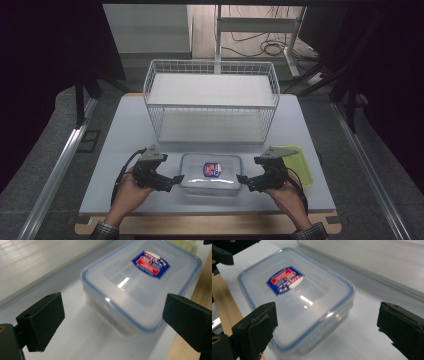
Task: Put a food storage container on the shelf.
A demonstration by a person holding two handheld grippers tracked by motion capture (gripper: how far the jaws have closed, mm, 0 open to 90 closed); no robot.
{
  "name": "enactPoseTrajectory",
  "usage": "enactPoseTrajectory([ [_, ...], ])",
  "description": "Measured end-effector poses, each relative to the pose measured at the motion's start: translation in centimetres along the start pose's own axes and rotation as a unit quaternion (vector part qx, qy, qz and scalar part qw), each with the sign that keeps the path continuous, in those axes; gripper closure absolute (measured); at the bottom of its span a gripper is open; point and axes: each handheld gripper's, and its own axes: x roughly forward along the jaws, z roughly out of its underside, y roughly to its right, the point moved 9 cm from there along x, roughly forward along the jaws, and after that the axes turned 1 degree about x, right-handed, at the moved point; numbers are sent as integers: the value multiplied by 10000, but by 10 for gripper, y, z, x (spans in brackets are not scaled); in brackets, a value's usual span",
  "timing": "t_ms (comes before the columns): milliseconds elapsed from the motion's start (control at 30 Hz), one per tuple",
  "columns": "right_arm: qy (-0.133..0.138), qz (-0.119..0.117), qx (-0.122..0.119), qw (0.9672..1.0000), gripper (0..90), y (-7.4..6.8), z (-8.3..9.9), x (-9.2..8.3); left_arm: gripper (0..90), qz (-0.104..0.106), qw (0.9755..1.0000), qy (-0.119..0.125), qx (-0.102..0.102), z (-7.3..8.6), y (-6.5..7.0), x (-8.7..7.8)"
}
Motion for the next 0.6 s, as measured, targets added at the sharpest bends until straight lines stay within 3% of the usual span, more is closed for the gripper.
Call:
enactPoseTrajectory([
  [133,-123,18,10,9999,25,-1,-6,8,47,181,9997,-48,-150,-2,3,16],
  [200,-226,76,61,9997,18,0,-5,12,41,137,9997,-156,-143,0,4,24],
  [300,-365,-55,237,9990,10,-1,1,18,34,182,9994,-276,-138,3,5,28],
  [367,-537,-144,301,9980,2,-2,8,23,25,289,9990,-263,-238,4,5,30],
  [600,-762,-567,720,9929,10,-6,17,37,0,824,9933,-320,-744,9,5,40],
])
